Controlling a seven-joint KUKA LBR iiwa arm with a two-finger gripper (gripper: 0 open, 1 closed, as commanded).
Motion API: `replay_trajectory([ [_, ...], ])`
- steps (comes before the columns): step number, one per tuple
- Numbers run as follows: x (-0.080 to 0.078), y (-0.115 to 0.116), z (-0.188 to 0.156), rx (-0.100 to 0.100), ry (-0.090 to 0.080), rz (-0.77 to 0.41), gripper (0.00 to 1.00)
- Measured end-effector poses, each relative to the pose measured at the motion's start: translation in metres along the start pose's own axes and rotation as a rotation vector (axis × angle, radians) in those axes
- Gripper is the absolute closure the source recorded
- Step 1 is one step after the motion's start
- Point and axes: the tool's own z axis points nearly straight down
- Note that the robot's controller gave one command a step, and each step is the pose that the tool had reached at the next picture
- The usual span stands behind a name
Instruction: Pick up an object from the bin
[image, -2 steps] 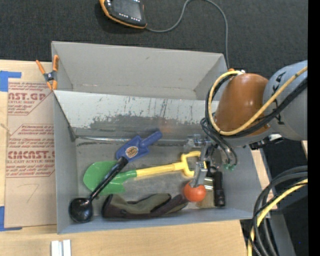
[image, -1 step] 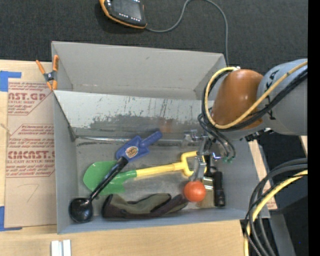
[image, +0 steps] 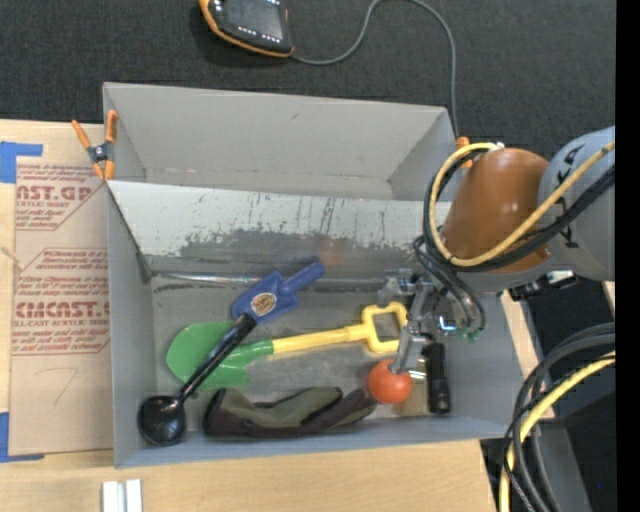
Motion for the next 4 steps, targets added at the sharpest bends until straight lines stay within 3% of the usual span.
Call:
replay_trajectory([
  [1,-0.018,-0.001,0.021,0.002,-0.011,-0.023,0.0],
  [2,-0.002,-0.029,-0.017,0.0,-0.005,0.128,0.0],
  [3,-0.024,-0.012,0.065,0.001,-0.014,0.019,0.0],
  [4,-0.007,-0.008,0.055,0.0,-0.013,0.143,0.0],
])
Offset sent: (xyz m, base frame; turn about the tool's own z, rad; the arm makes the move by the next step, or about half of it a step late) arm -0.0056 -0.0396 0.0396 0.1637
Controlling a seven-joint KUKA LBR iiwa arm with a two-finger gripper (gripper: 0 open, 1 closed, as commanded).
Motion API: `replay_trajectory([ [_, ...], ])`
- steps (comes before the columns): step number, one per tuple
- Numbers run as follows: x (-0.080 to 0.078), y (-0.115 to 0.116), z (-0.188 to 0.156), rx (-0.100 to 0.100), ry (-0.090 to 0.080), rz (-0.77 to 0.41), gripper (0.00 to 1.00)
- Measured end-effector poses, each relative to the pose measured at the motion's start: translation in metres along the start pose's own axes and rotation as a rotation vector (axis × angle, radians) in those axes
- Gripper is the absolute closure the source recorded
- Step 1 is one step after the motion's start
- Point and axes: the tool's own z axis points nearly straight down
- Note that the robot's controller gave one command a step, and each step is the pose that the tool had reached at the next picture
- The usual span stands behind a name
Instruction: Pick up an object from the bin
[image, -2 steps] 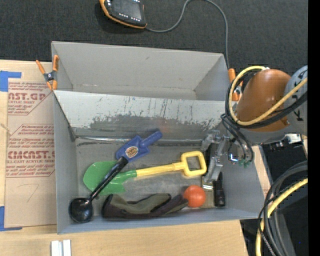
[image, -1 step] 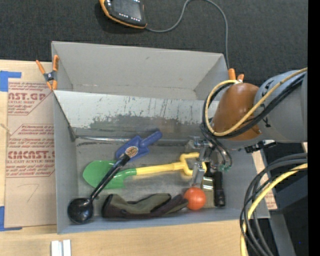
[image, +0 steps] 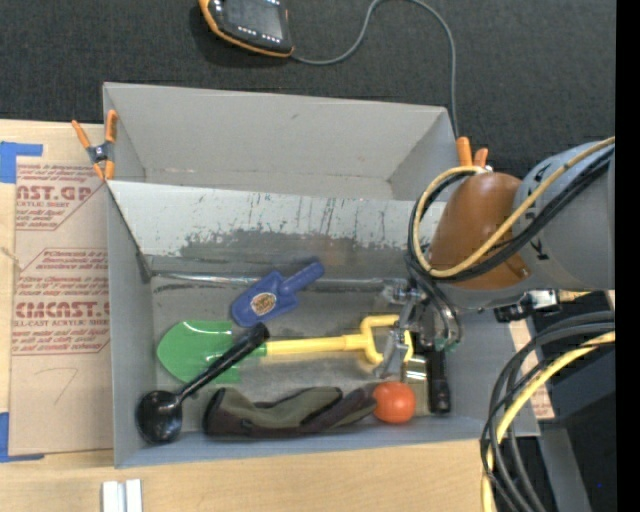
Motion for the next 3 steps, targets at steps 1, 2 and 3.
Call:
replay_trajectory([
  [1,-0.015,-0.009,0.021,0.0,-0.001,-0.133,1.0],
  [2,-0.015,-0.009,0.021,0.0,-0.002,-0.133,1.0],
  [3,0.0,0.022,0.026,-0.002,-0.002,-0.142,1.0],
])
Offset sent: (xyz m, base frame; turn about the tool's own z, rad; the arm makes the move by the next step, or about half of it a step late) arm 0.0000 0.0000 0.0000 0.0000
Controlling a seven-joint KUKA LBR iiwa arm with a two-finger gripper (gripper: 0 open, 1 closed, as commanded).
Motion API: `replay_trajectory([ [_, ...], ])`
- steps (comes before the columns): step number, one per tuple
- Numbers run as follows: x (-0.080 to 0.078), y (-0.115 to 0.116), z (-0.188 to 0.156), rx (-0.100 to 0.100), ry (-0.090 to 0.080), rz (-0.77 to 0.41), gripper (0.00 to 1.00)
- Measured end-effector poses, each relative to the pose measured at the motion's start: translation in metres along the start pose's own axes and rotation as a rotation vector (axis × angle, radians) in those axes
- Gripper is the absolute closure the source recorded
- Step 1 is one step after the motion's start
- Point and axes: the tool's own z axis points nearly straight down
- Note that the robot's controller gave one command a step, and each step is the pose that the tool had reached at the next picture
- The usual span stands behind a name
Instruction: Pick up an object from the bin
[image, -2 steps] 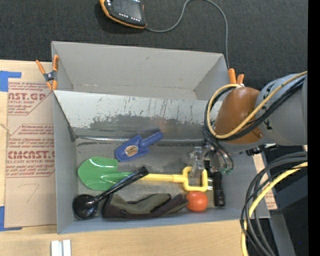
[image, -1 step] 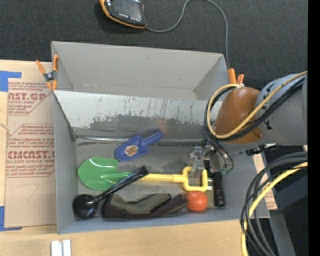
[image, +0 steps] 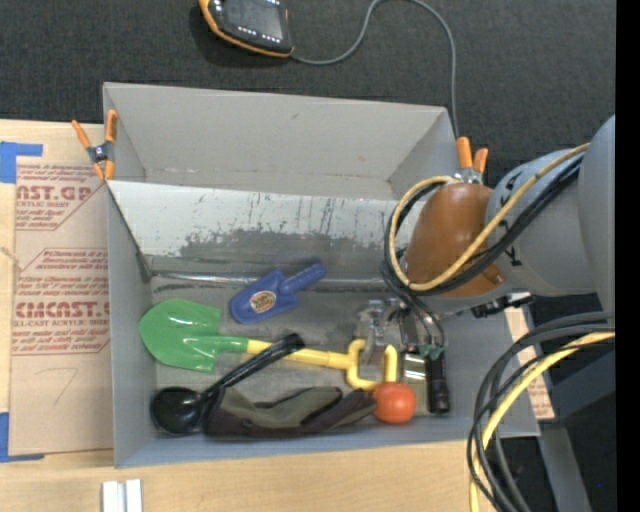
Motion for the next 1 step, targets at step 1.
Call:
replay_trajectory([
  [1,-0.0018,0.0028,0.0,0.002,0.0,-0.006,1.0],
])
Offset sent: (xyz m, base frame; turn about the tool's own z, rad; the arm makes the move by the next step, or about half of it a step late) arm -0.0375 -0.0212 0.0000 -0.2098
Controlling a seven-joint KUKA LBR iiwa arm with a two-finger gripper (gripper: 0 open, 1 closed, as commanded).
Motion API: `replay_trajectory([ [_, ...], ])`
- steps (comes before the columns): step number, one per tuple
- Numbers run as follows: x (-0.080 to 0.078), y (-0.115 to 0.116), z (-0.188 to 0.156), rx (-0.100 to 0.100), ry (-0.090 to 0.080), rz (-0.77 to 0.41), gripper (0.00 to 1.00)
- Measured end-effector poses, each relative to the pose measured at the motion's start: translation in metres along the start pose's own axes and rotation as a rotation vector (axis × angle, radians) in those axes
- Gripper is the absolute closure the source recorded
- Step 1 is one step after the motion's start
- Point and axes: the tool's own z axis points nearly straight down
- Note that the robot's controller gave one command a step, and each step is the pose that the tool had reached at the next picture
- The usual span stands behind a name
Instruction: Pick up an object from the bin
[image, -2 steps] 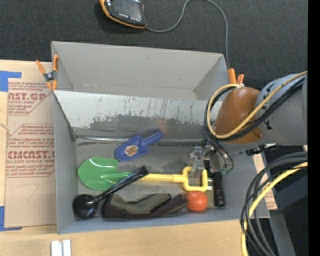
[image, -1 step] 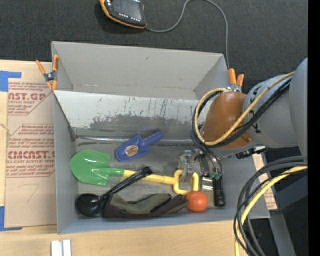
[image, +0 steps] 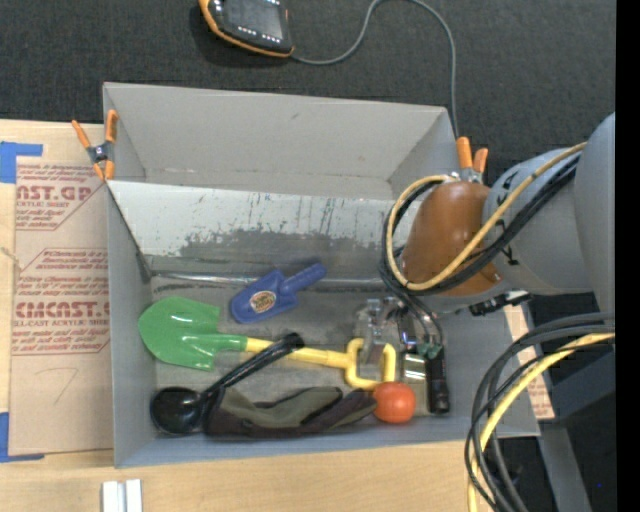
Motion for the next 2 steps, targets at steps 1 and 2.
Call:
replay_trajectory([
  [1,0.039,-0.027,-0.001,0.0,-0.002,-0.203,1.0],
  [2,0.005,-0.007,0.0,-0.003,-0.007,-0.051,1.0],
])
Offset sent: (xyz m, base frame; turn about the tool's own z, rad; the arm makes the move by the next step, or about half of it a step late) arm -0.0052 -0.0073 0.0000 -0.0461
